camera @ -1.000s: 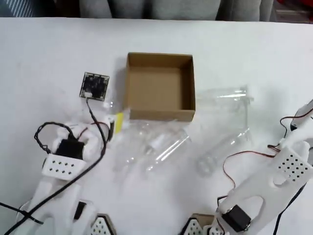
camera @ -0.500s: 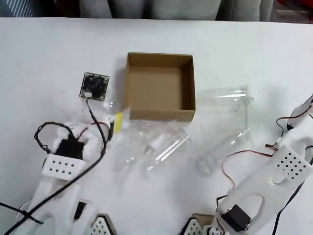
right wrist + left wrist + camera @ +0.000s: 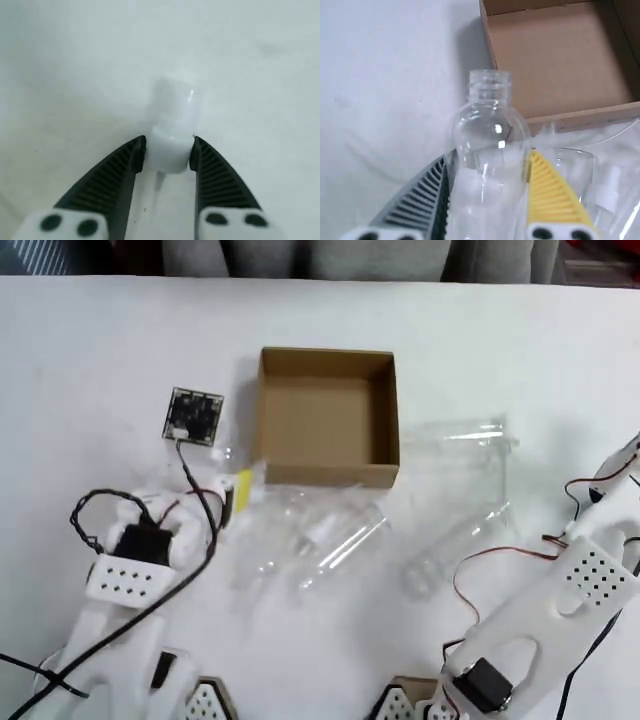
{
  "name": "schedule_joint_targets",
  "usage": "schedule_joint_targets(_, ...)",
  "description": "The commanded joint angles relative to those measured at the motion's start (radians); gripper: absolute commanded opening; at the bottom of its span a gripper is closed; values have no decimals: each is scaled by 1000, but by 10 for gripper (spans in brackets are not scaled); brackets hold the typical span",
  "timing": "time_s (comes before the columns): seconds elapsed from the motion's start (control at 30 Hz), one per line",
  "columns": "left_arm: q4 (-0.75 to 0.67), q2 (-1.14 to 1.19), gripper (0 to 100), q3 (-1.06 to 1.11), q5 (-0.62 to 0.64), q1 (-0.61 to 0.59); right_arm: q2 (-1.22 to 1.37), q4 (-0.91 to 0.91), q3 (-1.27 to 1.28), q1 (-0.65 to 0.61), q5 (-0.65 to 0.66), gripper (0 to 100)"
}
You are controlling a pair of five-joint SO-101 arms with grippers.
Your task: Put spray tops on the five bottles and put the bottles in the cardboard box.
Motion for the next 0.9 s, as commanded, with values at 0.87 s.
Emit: schedule_joint_targets(0.87, 110, -697, 55, 187, -3, 45, -863, 143, 569, -113, 34, 17)
